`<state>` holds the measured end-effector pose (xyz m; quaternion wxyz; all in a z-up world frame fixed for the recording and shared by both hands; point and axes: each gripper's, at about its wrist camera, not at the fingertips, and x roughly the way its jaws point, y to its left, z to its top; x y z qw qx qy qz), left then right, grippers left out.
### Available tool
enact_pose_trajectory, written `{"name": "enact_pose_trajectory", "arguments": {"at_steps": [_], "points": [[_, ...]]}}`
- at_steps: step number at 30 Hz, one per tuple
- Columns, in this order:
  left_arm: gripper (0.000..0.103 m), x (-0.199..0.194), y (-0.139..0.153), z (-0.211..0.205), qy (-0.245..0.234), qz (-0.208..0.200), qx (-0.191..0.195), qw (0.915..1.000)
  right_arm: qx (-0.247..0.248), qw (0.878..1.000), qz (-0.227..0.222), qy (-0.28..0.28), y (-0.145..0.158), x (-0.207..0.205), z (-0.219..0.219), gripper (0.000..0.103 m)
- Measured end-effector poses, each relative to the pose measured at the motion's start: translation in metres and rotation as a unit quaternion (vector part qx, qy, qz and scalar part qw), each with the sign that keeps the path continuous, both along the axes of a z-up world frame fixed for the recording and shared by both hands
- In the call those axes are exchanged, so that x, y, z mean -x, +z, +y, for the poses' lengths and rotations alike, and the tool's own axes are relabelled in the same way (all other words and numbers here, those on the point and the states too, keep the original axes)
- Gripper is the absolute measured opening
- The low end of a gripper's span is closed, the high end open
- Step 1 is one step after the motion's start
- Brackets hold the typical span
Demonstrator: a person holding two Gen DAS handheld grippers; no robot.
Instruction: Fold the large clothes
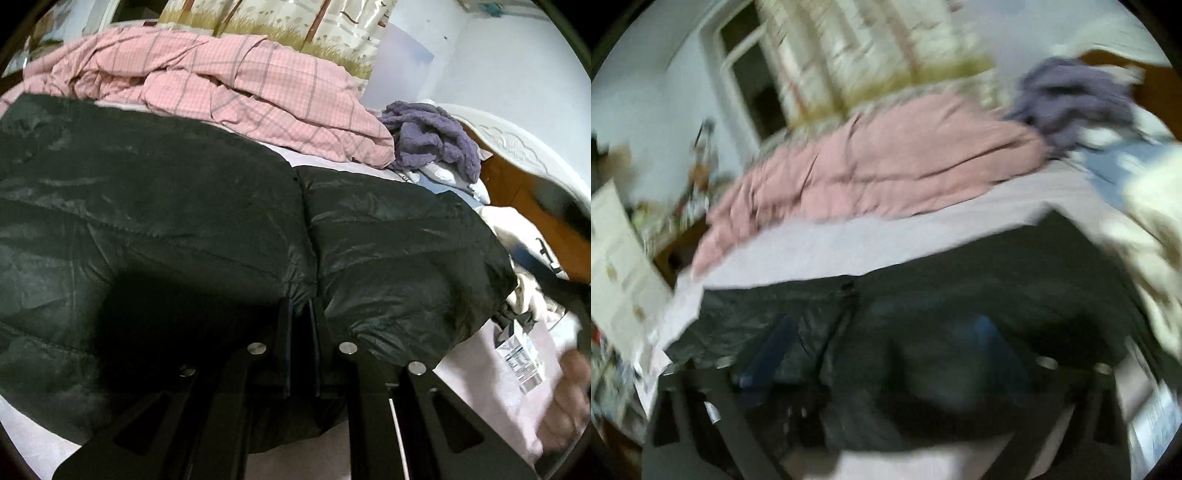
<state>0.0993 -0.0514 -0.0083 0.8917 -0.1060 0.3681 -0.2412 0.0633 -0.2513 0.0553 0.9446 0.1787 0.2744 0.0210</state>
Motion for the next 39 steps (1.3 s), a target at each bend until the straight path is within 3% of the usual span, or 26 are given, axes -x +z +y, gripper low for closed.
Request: {"name": "enact_pose_trajectory", "arguments": {"at_steps": [2, 4, 6, 9, 10, 13, 14, 16, 18, 20, 22, 23, 25, 26, 28, 30, 32, 34, 37, 38, 39], "points": [[0.010, 0.001, 0.002, 0.000, 0.000, -0.007, -0.001, 1.0000, -0.055, 0.998, 0.005, 0.007, -0.014, 0.034, -0.022, 0.103], [0.011, -0.001, 0.002, 0.001, 0.001, -0.004, 0.004, 1.0000, -0.079, 0.996, 0.026, 0.010, -0.027, 0.046, -0.036, 0.103], [0.011, -0.002, 0.003, 0.002, 0.001, -0.005, 0.006, 1.0000, -0.091, 0.994, 0.052, -0.038, -0.047, 0.052, -0.055, 0.103], [0.011, 0.002, 0.004, 0.002, 0.000, -0.012, -0.002, 0.9999, -0.143, 0.980, 0.085, -0.111, -0.089, 0.052, -0.082, 0.102], [0.011, 0.003, 0.005, 0.001, 0.002, -0.016, -0.007, 0.9999, -0.155, 0.978, 0.084, -0.115, -0.094, 0.050, -0.084, 0.103], [0.011, 0.005, 0.005, -0.002, 0.003, -0.020, -0.017, 0.9996, -0.209, 0.972, 0.019, -0.105, -0.088, 0.044, -0.093, 0.103], [0.011, 0.005, 0.005, -0.002, 0.003, -0.020, -0.018, 0.9996, -0.238, 0.964, 0.032, -0.113, -0.093, 0.031, -0.099, 0.103], [0.011, 0.004, 0.005, -0.003, 0.003, -0.019, -0.015, 0.9997, -0.241, 0.958, 0.054, -0.146, -0.098, 0.014, -0.102, 0.103], [0.011, 0.004, 0.006, -0.005, 0.002, -0.017, -0.013, 0.9998, -0.220, 0.961, 0.031, -0.161, -0.096, 0.004, -0.096, 0.103], [0.011, 0.005, 0.006, -0.004, 0.002, -0.017, -0.013, 0.9998, -0.206, 0.963, 0.041, -0.168, -0.097, -0.011, -0.092, 0.103], [0.011, 0.005, 0.007, -0.004, 0.001, -0.019, -0.011, 0.9998, -0.204, 0.964, 0.028, -0.169, -0.095, -0.016, -0.093, 0.082], [0.011, 0.006, 0.008, -0.006, 0.000, -0.021, -0.013, 0.9997, -0.210, 0.964, 0.025, -0.163, -0.097, -0.019, -0.095, 0.064], [0.011, 0.008, 0.010, -0.006, -0.002, -0.026, -0.016, 0.9995, -0.224, 0.962, 0.024, -0.157, -0.102, -0.017, -0.097, 0.045], [0.011, 0.009, 0.012, -0.006, -0.003, -0.025, -0.022, 0.9994, -0.214, 0.964, 0.012, -0.160, -0.096, -0.010, -0.093, 0.036], [0.011, 0.015, 0.021, -0.005, -0.016, -0.023, -0.027, 0.9992, -0.162, 0.974, 0.001, -0.159, -0.081, 0.002, -0.081, 0.031], [0.012, 0.028, 0.041, 0.004, -0.030, -0.056, -0.014, 0.9979, -0.112, 0.984, -0.001, -0.142, -0.060, 0.008, -0.067, 0.029], [0.027, 0.039, 0.063, 0.024, -0.030, -0.136, 0.004, 0.9903, -0.088, 0.988, -0.024, -0.122, -0.036, 0.019, -0.069, 0.027], [0.045, 0.035, 0.069, 0.055, -0.003, -0.170, 0.026, 0.9852, -0.070, 0.988, -0.035, -0.136, -0.017, 0.026, -0.075, 0.026], [0.042, 0.014, 0.066, 0.111, 0.078, -0.128, 0.056, 0.9872, 0.092, 0.973, -0.035, -0.208, 0.018, 0.031, -0.070, 0.026], [0.042, 0.010, 0.063, 0.131, 0.107, -0.110, 0.075, 0.9853, 0.174, 0.958, -0.015, -0.227, 0.026, 0.027, -0.065, 0.026], [0.042, 0.008, 0.059, 0.145, 0.124, -0.093, 0.087, 0.9841, 0.224, 0.947, 0.002, -0.230, 0.032, 0.025, -0.063, 0.026]]}}
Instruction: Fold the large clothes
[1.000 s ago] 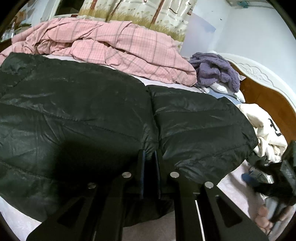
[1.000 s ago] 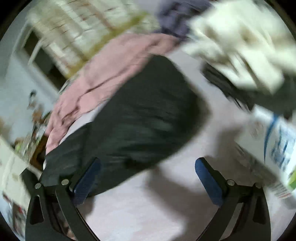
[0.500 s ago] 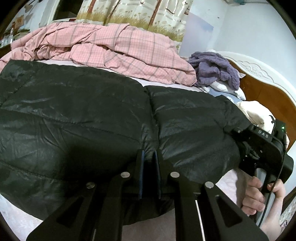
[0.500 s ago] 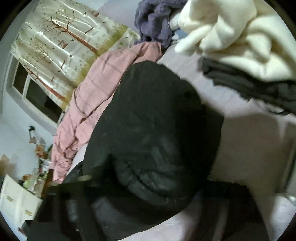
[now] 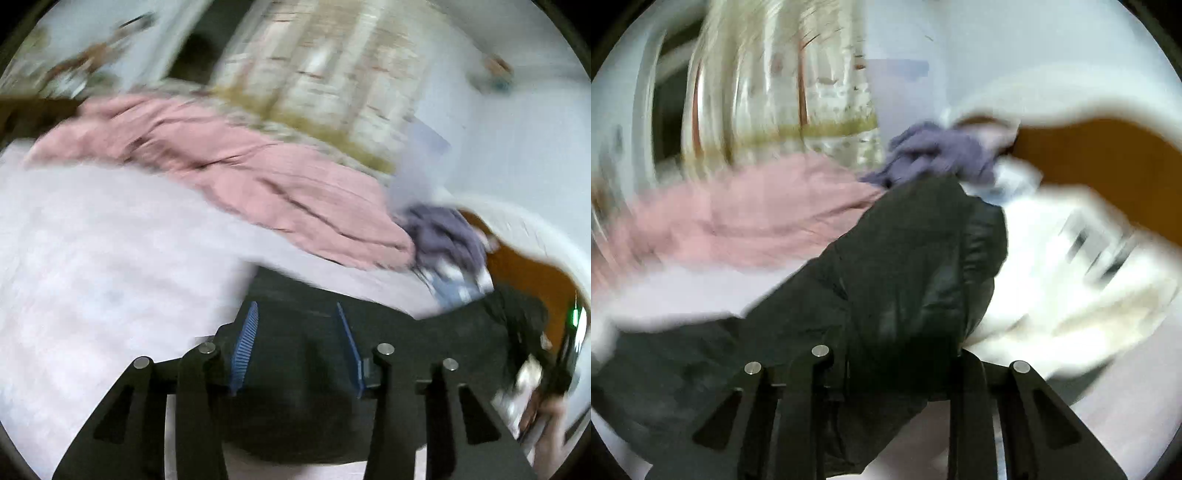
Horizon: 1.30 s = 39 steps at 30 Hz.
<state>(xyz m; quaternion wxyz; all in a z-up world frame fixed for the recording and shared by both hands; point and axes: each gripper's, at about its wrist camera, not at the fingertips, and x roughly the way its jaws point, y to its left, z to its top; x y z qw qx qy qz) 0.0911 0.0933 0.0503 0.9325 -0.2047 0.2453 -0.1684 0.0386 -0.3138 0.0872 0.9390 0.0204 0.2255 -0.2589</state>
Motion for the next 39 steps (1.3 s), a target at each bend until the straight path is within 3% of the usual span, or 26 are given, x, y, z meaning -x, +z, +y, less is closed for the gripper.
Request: {"name": "enact_pose_trajectory", "arguments": {"at_steps": [2, 4, 7, 8, 11, 18, 22, 27, 29, 36, 39], "points": [[0.041, 0.002, -0.016, 0.018, 0.022, 0.039, 0.009, 0.9989, -0.006, 1.000, -0.010, 0.002, 0.009, 0.005, -0.004, 0.026], [0.041, 0.005, -0.030, 0.019, 0.009, 0.060, 0.007, 0.9981, -0.039, 0.998, -0.037, 0.017, 0.018, 0.012, -0.008, 0.026], [0.041, -0.002, -0.042, 0.010, -0.023, 0.058, -0.014, 0.9980, -0.036, 0.997, -0.054, 0.034, 0.032, 0.019, 0.011, 0.026], [0.041, -0.006, -0.047, 0.010, -0.027, 0.057, -0.012, 0.9980, -0.025, 0.997, -0.053, 0.040, 0.040, 0.020, 0.024, 0.026], [0.041, -0.021, -0.069, 0.011, -0.030, 0.105, -0.005, 0.9940, 0.006, 0.997, -0.045, 0.063, 0.058, 0.021, 0.064, 0.027], [0.038, -0.016, -0.066, 0.006, -0.027, 0.101, -0.006, 0.9945, 0.043, 0.985, -0.062, 0.155, 0.075, 0.013, 0.172, 0.030], [0.038, -0.013, -0.046, 0.019, -0.023, 0.075, 0.023, 0.9967, 0.080, 0.977, -0.063, 0.188, 0.058, 0.006, 0.229, 0.031], [0.038, 0.002, -0.002, 0.052, -0.010, -0.048, -0.011, 0.9988, 0.118, 0.965, -0.048, 0.228, 0.027, -0.002, 0.284, 0.032], [0.038, -0.001, 0.002, 0.072, 0.009, -0.042, 0.000, 0.9991, 0.157, 0.960, -0.033, 0.230, 0.010, -0.002, 0.308, 0.032], [0.038, 0.003, 0.010, 0.119, 0.058, -0.055, 0.018, 0.9967, 0.217, 0.943, 0.011, 0.252, -0.040, -0.018, 0.352, 0.039], [0.038, 0.006, 0.013, 0.123, 0.054, -0.062, 0.016, 0.9965, 0.221, 0.935, 0.037, 0.273, -0.062, -0.028, 0.362, 0.060]]}}
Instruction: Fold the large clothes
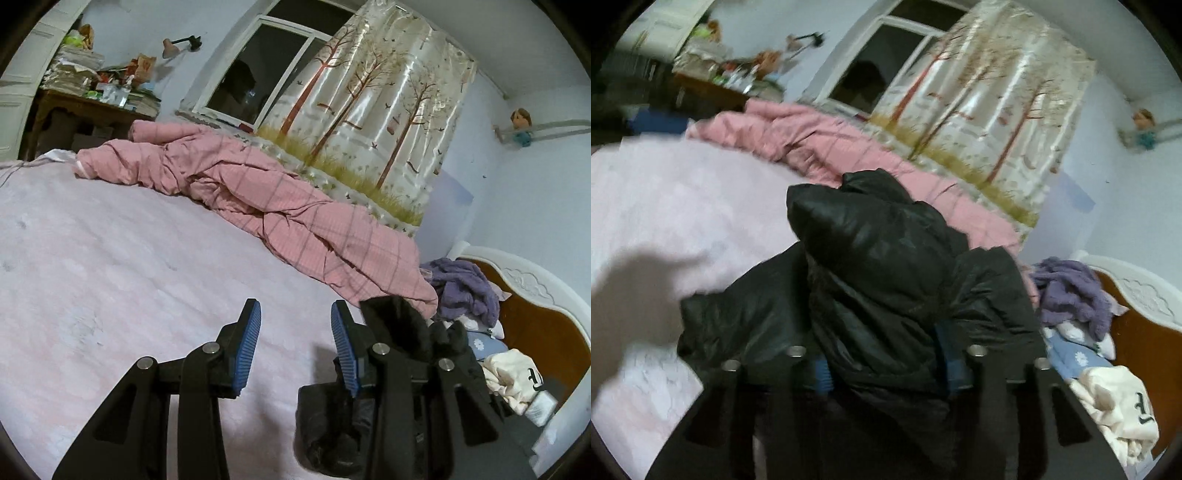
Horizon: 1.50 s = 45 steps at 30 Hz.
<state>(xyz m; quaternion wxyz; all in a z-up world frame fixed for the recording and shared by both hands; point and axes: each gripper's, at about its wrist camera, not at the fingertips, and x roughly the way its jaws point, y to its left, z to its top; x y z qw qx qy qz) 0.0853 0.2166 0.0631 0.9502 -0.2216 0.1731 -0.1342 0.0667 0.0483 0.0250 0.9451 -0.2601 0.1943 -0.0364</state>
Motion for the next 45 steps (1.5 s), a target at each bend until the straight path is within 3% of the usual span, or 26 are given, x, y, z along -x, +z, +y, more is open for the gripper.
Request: {"name": "enact_pose_trajectory", "arguments": {"at_steps": [2, 5, 8, 11, 13, 16, 19, 22, 23, 25, 27, 28, 29, 30, 31, 32, 35, 38, 45], "points": [[0.038, -0.001, 0.003, -0.004, -0.004, -0.006, -0.010, 0.9999, -0.008, 1.000, 0.007, 0.003, -0.007, -0.002, 0.002, 0.075], [0.039, 0.000, 0.005, -0.009, -0.015, -0.010, -0.014, 0.9998, -0.033, 0.999, -0.003, 0.024, 0.001, 0.010, 0.003, 0.085], [0.039, 0.006, 0.014, -0.016, -0.027, -0.020, -0.012, 0.9993, -0.073, 0.995, -0.022, 0.066, 0.021, 0.039, -0.005, 0.087], [0.046, 0.022, 0.036, -0.031, -0.033, -0.056, -0.032, 0.9974, -0.102, 0.990, -0.044, 0.088, 0.039, 0.069, -0.020, 0.087], [0.051, 0.029, 0.051, -0.043, -0.055, -0.070, -0.025, 0.9957, -0.126, 0.987, -0.080, 0.064, 0.055, 0.086, -0.041, 0.087], [0.055, 0.027, 0.068, -0.075, -0.101, -0.054, -0.043, 0.9925, -0.171, 0.978, -0.115, 0.017, 0.072, 0.097, -0.082, 0.089], [0.063, 0.020, 0.072, -0.114, -0.147, -0.042, -0.072, 0.9857, -0.196, 0.974, -0.111, -0.017, 0.082, 0.091, -0.121, 0.089], [0.071, 0.005, 0.065, -0.143, -0.164, -0.024, -0.087, 0.9824, -0.215, 0.970, -0.097, -0.052, 0.086, 0.083, -0.162, 0.089], [0.071, -0.001, 0.062, -0.150, -0.164, -0.014, -0.091, 0.9821, -0.223, 0.969, -0.088, -0.056, 0.085, 0.081, -0.174, 0.088], [0.071, -0.015, 0.053, -0.163, -0.159, 0.013, -0.099, 0.9822, -0.231, 0.969, -0.071, -0.058, 0.084, 0.074, -0.191, 0.070], [0.071, -0.024, 0.041, -0.171, -0.151, 0.038, -0.110, 0.9817, -0.252, 0.966, -0.034, -0.051, 0.077, 0.062, -0.205, 0.042], [0.068, -0.027, 0.035, -0.174, -0.144, 0.050, -0.117, 0.9813, -0.273, 0.961, -0.014, -0.045, 0.073, 0.056, -0.213, 0.036], [0.045, -0.031, 0.028, -0.176, -0.129, 0.067, -0.131, 0.9807, -0.306, 0.951, 0.010, -0.038, 0.065, 0.047, -0.223, 0.029], [0.032, -0.032, 0.023, -0.174, -0.111, 0.075, -0.141, 0.9809, -0.328, 0.944, 0.024, -0.030, 0.058, 0.043, -0.229, 0.027], [0.020, -0.032, 0.018, -0.172, -0.105, 0.081, -0.139, 0.9814, -0.349, 0.936, 0.035, -0.021, 0.051, 0.039, -0.234, 0.025], [0.015, -0.030, 0.015, -0.167, -0.093, 0.086, -0.134, 0.9829, -0.362, 0.931, 0.042, -0.015, 0.044, 0.036, -0.238, 0.023], [0.013, -0.020, 0.004, -0.153, -0.044, 0.096, -0.147, 0.9835, -0.394, 0.917, 0.064, 0.001, 0.025, 0.027, -0.243, 0.022], [0.013, -0.012, -0.017, -0.143, -0.021, 0.118, -0.170, 0.9781, -0.423, 0.902, 0.080, 0.026, 0.014, 0.017, -0.244, 0.023], [0.013, -0.014, -0.057, -0.131, -0.010, 0.174, -0.192, 0.9659, -0.401, 0.909, 0.105, 0.043, -0.008, 0.000, -0.222, 0.022]]}}
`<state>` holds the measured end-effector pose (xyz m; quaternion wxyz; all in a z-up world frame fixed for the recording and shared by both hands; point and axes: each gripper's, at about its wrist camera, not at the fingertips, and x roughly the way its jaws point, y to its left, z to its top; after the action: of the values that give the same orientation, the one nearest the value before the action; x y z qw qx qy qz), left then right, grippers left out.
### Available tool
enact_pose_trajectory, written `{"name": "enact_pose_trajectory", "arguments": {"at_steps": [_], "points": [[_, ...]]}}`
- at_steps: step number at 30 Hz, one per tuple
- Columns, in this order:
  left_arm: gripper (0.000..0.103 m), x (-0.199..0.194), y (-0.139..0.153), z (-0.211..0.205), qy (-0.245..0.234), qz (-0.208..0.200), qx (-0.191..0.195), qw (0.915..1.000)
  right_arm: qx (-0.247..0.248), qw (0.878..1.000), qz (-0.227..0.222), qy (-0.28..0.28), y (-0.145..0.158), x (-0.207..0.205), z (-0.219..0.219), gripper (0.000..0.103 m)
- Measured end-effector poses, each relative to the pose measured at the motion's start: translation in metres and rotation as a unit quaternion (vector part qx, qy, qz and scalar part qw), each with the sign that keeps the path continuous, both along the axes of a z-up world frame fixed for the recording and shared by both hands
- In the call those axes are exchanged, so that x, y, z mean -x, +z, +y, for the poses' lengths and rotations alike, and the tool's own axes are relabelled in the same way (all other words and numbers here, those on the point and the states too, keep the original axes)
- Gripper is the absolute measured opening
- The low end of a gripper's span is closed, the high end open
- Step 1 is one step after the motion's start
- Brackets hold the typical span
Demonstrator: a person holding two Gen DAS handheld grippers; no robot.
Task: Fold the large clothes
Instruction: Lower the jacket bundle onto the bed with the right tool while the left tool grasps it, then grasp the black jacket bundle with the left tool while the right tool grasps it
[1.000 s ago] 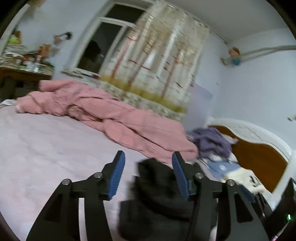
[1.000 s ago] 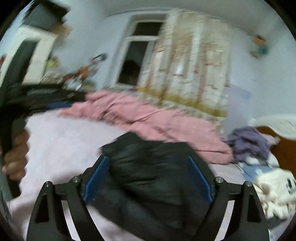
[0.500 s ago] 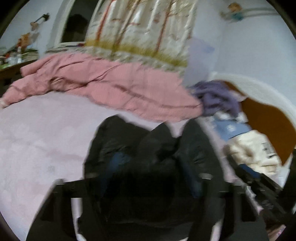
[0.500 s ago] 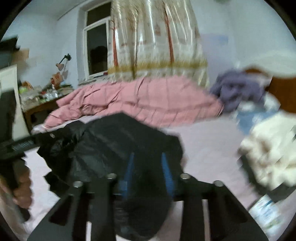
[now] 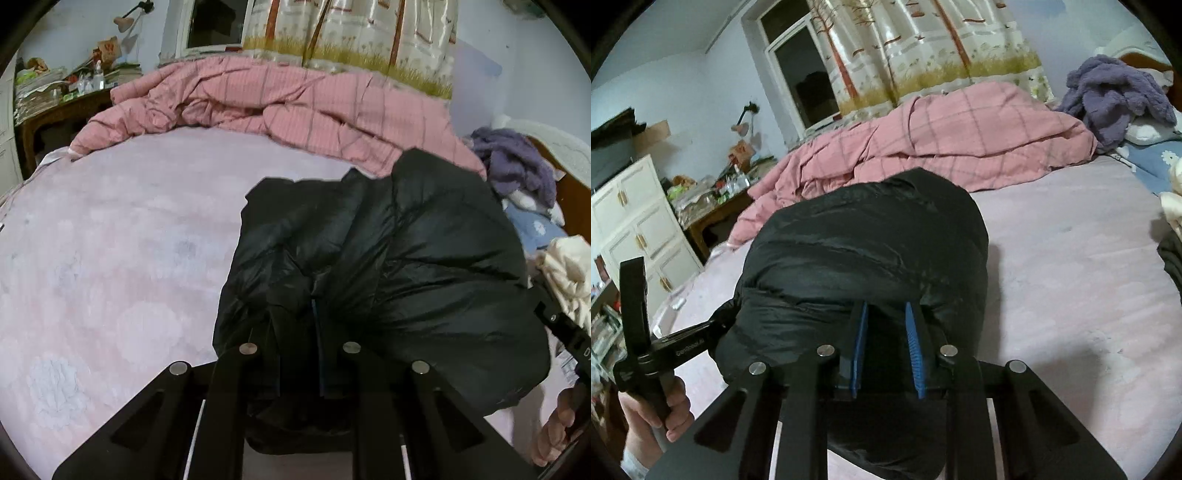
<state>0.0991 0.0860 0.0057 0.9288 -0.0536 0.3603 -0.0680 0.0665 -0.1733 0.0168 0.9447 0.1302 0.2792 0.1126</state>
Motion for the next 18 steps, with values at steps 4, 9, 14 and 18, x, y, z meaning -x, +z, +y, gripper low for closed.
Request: {"name": "enact_pose_trajectory", "arguments": {"at_steps": [4, 9, 14, 18], "points": [[0.013, -0.004, -0.009, -0.011, -0.005, 0.005, -0.036, 0.9993, 0.027, 1.000, 0.012, 0.005, -0.006, -0.008, 0.007, 0.022], [0.014, -0.015, -0.017, -0.019, -0.028, 0.029, -0.060, 0.9974, 0.021, 0.999, 0.041, 0.013, -0.017, -0.017, 0.002, 0.022], [0.014, -0.011, -0.013, -0.012, -0.031, 0.019, -0.039, 0.9986, 0.051, 0.998, 0.033, 0.011, -0.021, -0.014, 0.009, 0.022], [0.014, 0.015, 0.017, -0.026, -0.078, -0.083, -0.096, 0.9889, 0.025, 0.999, 0.025, 0.015, 0.003, -0.009, -0.006, 0.022]]}}
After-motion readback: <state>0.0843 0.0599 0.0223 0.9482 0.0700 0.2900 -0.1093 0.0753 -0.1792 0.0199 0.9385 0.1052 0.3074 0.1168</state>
